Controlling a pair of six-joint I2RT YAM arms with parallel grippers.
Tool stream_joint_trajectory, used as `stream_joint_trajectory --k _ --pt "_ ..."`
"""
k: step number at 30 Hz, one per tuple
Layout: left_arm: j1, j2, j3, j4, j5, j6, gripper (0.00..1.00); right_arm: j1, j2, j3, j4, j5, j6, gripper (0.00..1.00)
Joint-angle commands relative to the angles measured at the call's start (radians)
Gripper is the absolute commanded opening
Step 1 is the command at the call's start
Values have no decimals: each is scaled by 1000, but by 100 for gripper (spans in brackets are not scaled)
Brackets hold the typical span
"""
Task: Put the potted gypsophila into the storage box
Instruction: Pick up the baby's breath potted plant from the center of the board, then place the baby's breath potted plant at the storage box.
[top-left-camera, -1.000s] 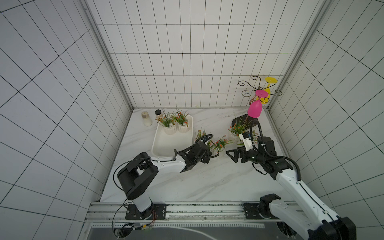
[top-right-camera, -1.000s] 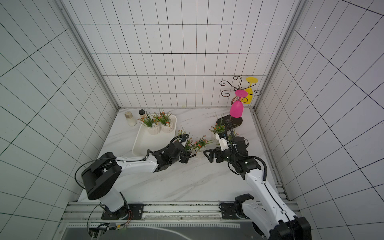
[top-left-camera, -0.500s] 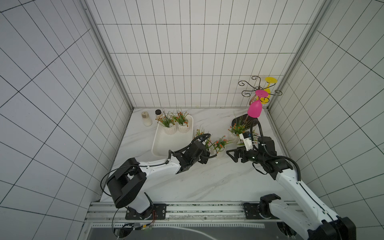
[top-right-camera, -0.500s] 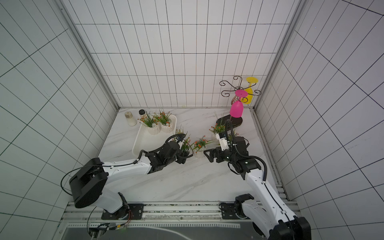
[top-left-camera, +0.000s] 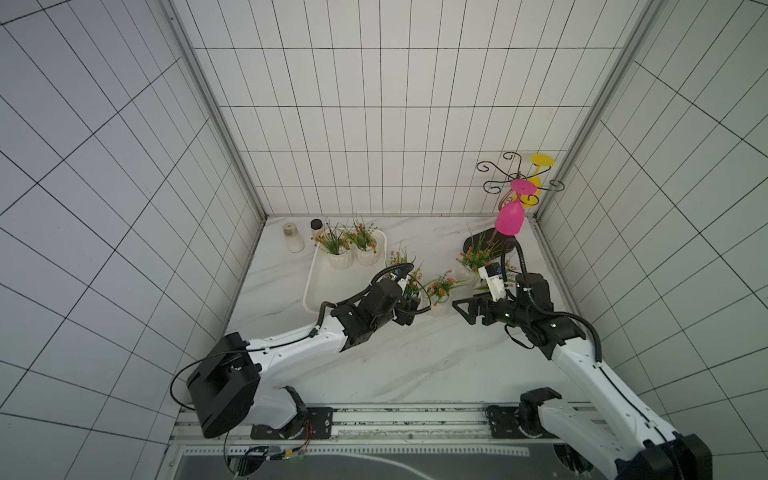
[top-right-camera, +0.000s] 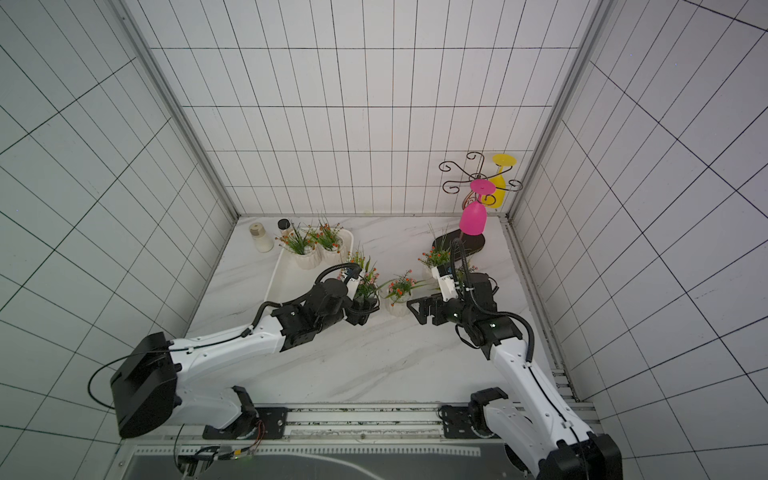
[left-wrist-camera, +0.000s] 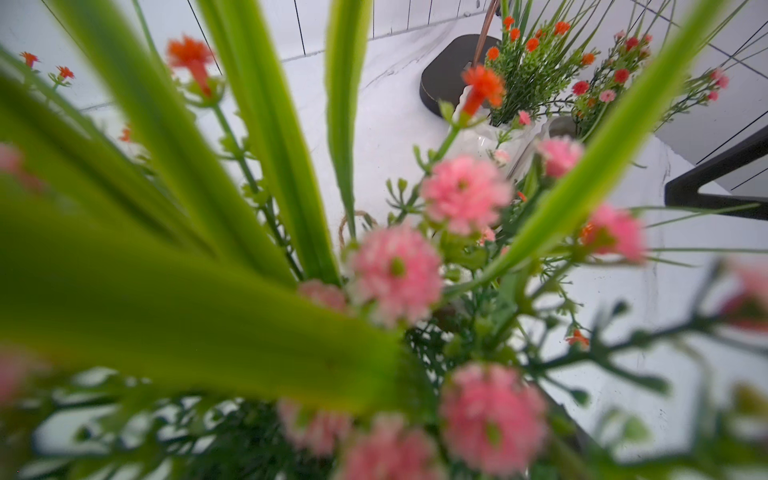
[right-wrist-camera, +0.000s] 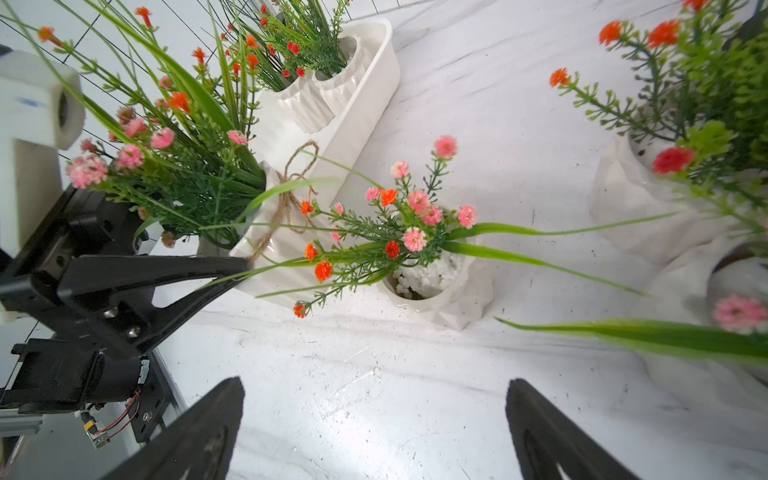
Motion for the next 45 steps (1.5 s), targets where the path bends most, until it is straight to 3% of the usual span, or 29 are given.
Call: stream_joint_trajectory --k 1,18,30,38,45 --pt "1 -57 30 60 2 27 54 -10 -6 27 19 -16 -2 99" --pt "45 -180 67 -16 -47 96 53 -10 2 25 21 -24 -8 99" --pt "178 -287 41 -77 -25 121 51 -10 18 28 29 -50 -11 99" --pt "276 -343 14 -115 -4 130 51 0 1 -9 106 -209 -19 99" --pt "378 -358 8 -124 33 127 50 70 -45 -44 178 -225 -62 99"
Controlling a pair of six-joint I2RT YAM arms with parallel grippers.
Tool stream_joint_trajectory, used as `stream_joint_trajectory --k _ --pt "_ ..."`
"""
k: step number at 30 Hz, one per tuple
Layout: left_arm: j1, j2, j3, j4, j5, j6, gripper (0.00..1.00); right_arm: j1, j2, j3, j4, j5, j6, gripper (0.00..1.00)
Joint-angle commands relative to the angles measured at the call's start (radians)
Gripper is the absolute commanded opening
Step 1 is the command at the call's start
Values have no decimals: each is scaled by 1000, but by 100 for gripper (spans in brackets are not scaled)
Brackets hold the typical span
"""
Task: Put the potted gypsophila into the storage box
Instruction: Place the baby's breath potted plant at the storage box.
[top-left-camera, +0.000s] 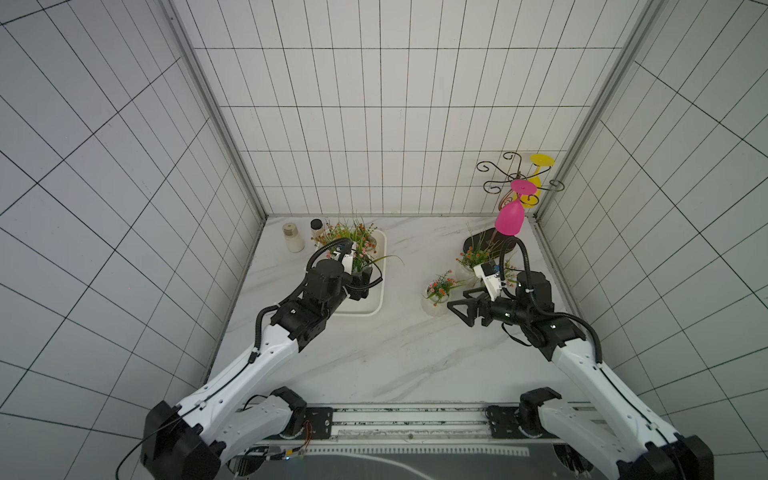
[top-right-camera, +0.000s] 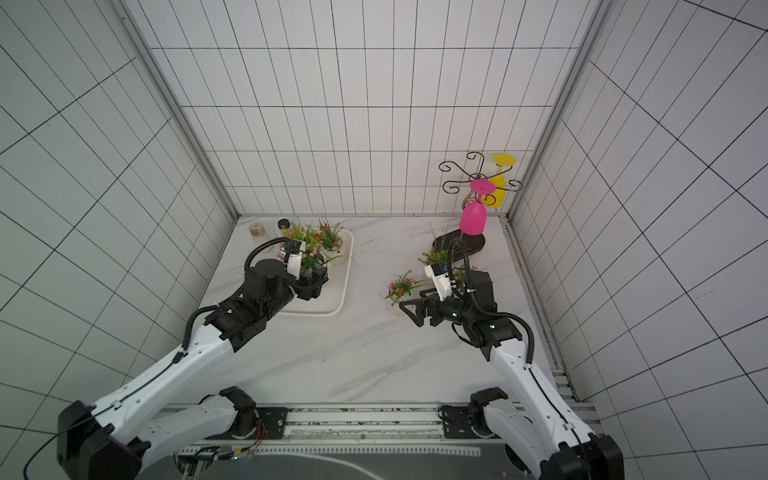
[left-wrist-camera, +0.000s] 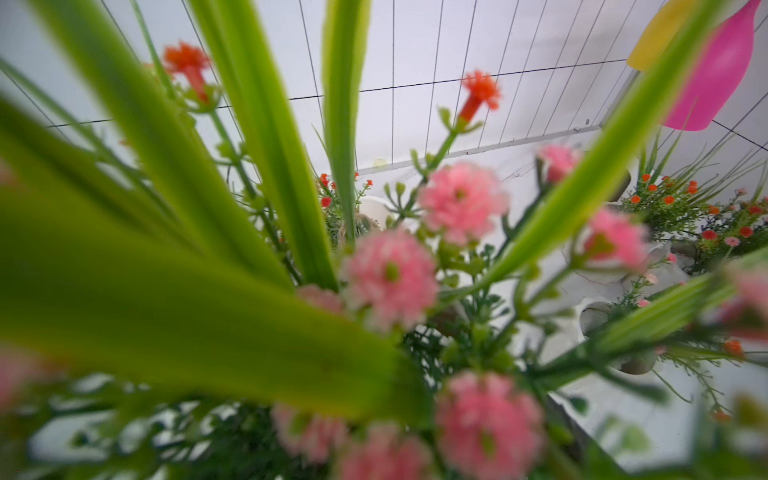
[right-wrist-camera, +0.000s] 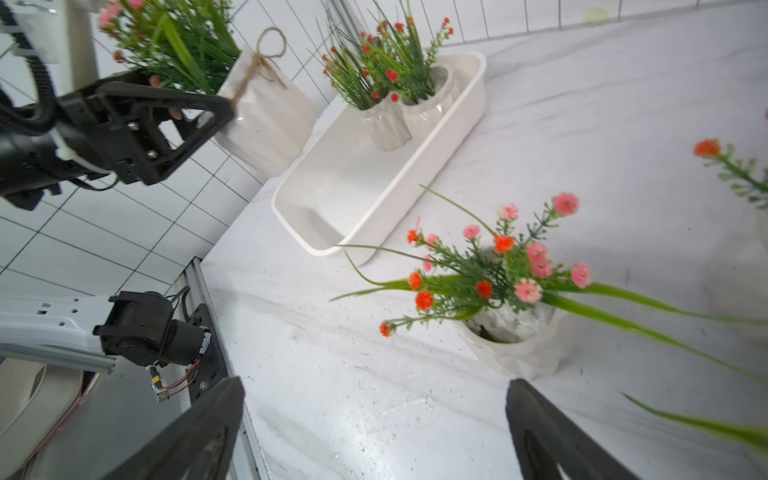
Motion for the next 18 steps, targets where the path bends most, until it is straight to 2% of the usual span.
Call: stream_joint_trajectory --k 1,18 --pt "38 -24 5 61 27 14 50 40 -29 -44 63 -41 -54 99" --pt "226 33 -53 128 91 72 49 109 -6 -24 45 -21 -114 99"
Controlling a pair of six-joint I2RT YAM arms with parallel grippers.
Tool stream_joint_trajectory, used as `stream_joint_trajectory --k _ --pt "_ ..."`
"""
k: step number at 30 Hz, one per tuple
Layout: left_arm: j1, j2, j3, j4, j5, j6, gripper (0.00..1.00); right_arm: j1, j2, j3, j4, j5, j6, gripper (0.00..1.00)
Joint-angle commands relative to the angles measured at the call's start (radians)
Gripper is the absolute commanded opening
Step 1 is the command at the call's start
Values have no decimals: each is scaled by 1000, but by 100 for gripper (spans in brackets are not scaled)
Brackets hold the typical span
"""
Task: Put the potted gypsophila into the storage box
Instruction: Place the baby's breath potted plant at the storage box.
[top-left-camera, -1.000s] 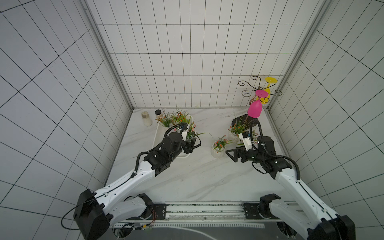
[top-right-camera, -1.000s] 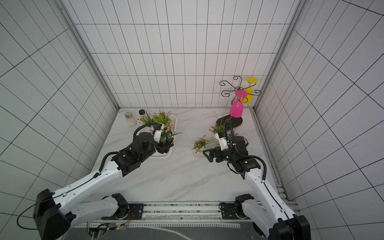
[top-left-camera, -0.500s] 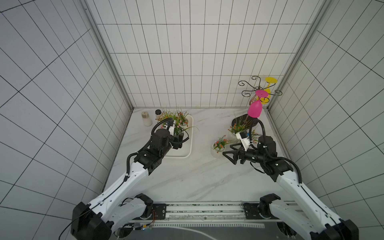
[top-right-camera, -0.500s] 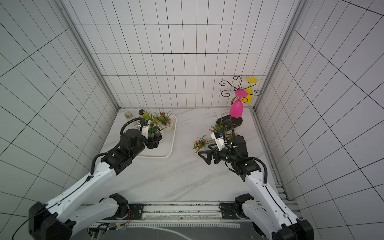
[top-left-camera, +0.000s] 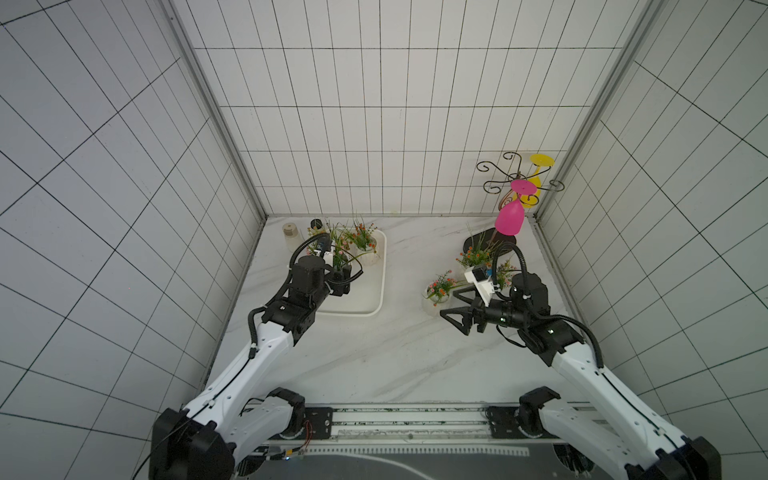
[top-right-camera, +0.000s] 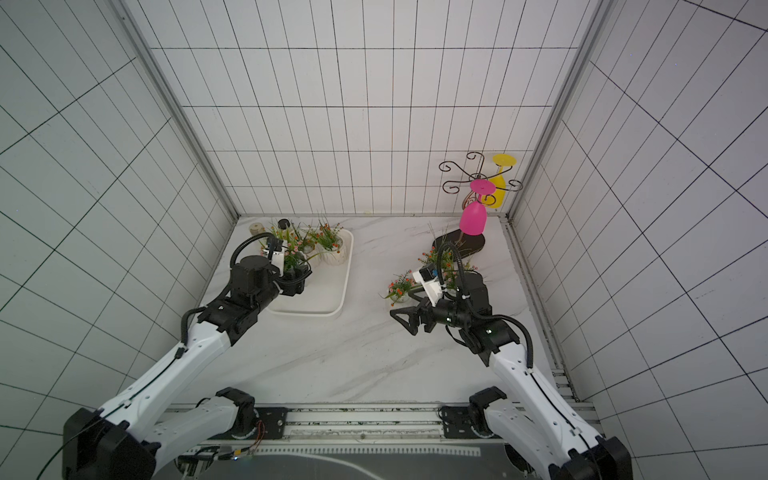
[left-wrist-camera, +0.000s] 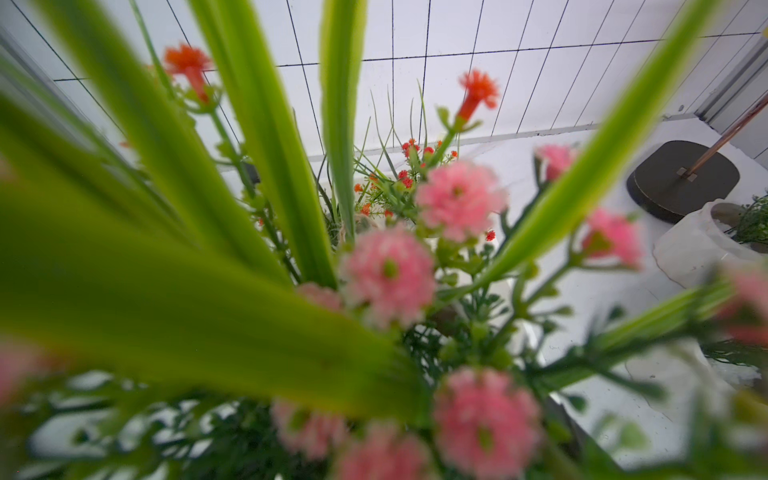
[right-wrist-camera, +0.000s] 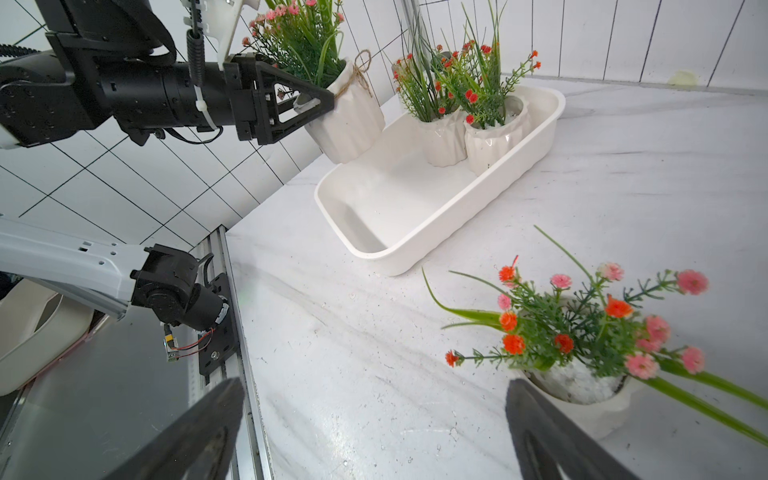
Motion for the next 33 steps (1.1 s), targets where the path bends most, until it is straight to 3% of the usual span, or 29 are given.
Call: stream_joint_trajectory --k 1,33 --pt "29 21 0 117 22 26 49 17 12 -24 6 -10 -35 99" --pt "74 290 30 284 -107 13 48 29 7 -44 4 -4 -46 99"
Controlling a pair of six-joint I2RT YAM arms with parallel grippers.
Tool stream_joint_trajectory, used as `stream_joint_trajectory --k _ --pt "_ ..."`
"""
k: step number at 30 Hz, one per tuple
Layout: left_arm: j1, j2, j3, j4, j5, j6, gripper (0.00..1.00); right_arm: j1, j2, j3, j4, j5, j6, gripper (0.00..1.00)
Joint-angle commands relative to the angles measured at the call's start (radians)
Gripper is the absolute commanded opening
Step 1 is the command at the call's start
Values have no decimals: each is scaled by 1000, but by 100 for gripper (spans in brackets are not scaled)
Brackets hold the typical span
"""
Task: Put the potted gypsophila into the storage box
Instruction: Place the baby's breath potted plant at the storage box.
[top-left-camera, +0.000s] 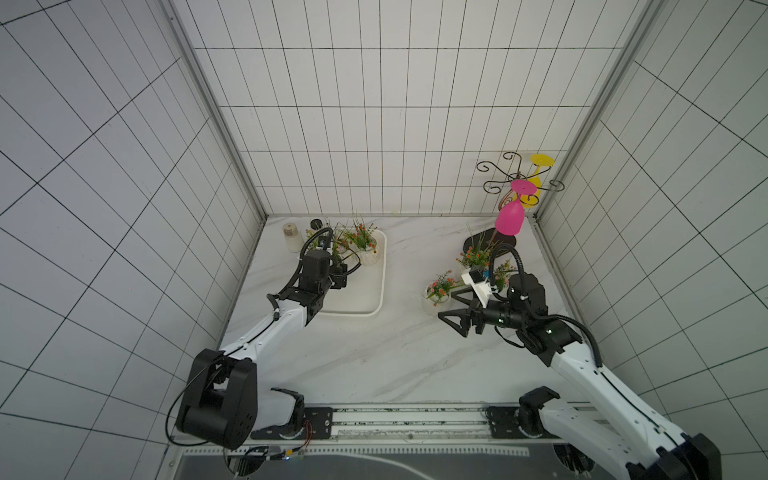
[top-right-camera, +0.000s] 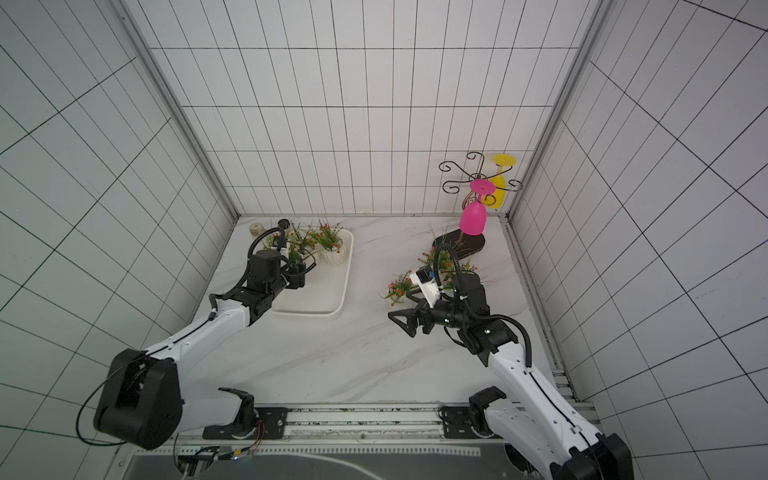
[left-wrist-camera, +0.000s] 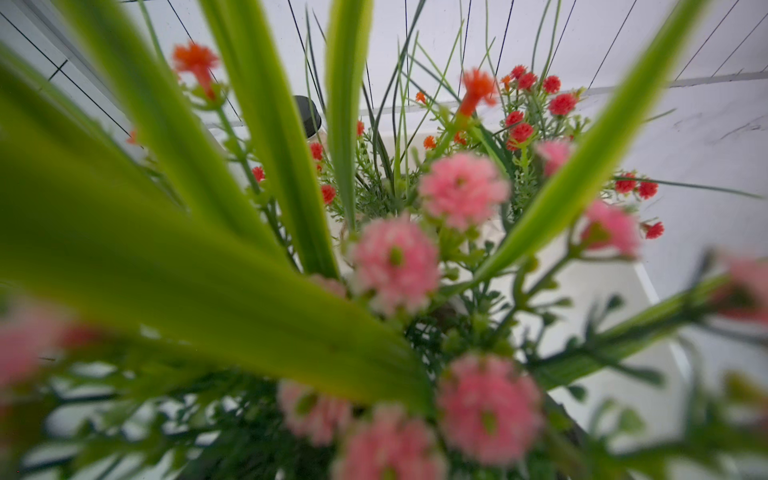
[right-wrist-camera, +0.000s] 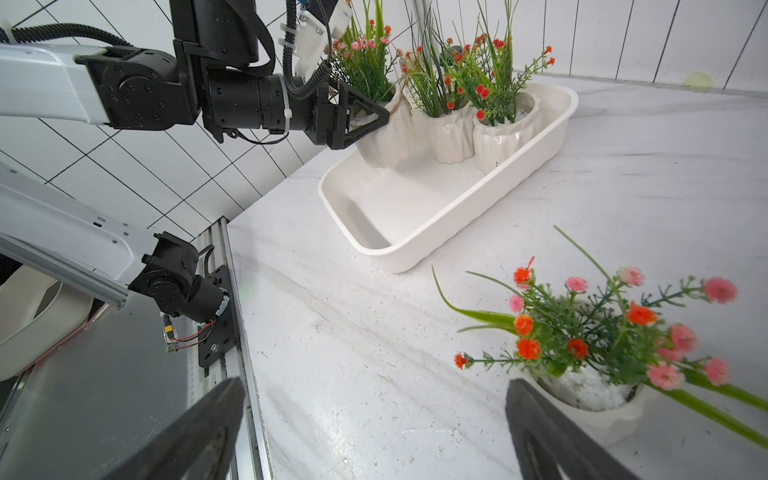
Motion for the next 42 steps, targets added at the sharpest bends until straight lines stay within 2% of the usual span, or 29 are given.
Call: stream_joint_trajectory --k 1,14,34,42 --pt "5 21 40 103 -23 -6 48 8 3 -44 5 -12 -30 99" --pt "52 121 52 149 9 -18 46 8 19 -52 31 -15 -24 99" --pt "71 238 61 252 53 -22 46 8 10 -51 27 -6 -18 99" --pt "72 297 111 261 67 -19 46 8 9 -45 17 2 -18 99"
